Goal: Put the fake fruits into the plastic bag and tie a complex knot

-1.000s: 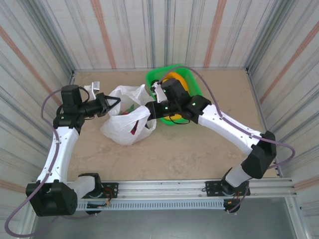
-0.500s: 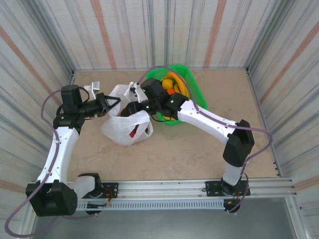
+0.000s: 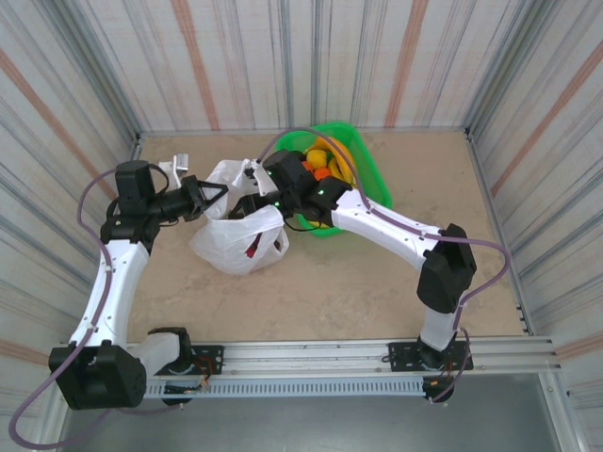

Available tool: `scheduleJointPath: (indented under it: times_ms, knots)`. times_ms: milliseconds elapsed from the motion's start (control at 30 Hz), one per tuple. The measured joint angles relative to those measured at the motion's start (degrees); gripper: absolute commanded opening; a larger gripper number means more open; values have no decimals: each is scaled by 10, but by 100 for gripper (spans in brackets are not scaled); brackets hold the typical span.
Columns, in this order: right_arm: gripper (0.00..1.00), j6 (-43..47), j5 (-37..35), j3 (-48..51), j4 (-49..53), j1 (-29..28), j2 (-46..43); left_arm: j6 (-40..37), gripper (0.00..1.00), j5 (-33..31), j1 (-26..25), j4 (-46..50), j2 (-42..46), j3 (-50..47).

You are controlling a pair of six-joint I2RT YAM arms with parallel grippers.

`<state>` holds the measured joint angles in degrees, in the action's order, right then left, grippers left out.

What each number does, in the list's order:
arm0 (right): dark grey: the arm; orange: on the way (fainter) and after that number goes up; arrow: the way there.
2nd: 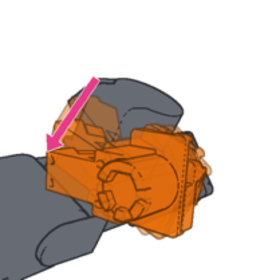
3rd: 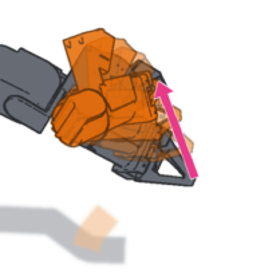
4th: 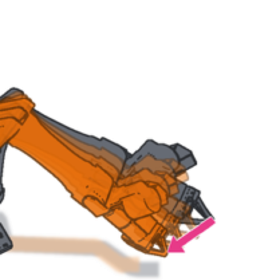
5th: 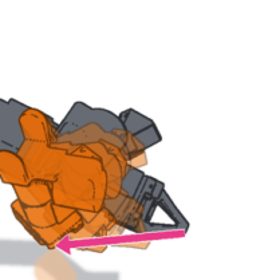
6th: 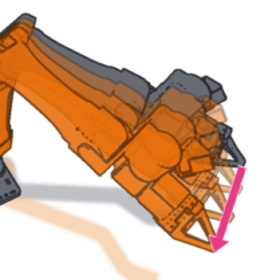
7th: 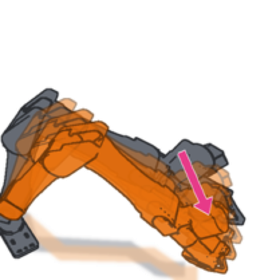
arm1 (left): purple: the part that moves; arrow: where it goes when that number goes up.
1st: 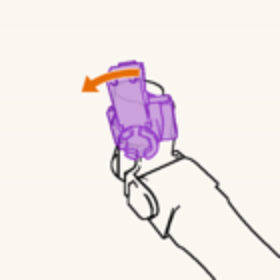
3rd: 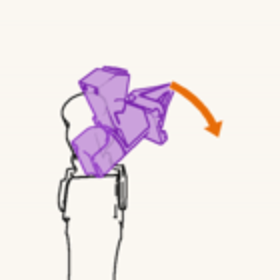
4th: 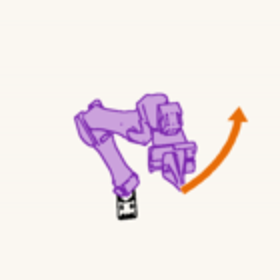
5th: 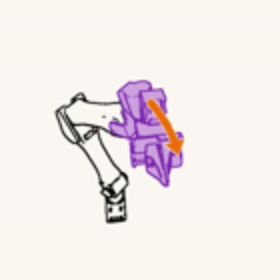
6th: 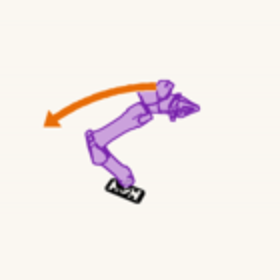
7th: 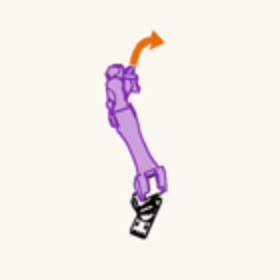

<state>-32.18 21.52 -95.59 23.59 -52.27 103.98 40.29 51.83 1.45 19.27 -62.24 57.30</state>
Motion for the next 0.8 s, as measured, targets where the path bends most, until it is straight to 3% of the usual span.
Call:
scheduleJointPath:
  times_ms: [133, 800]
  knots:
    - [72, 0, 0, 0, 0, 0, 0, 0, 0, 0, 0, 0, 0, 0]
    - [71, 1, -11, 0, 11, 9, -6, 0, 0, 0, 0, 0, 0, 0]
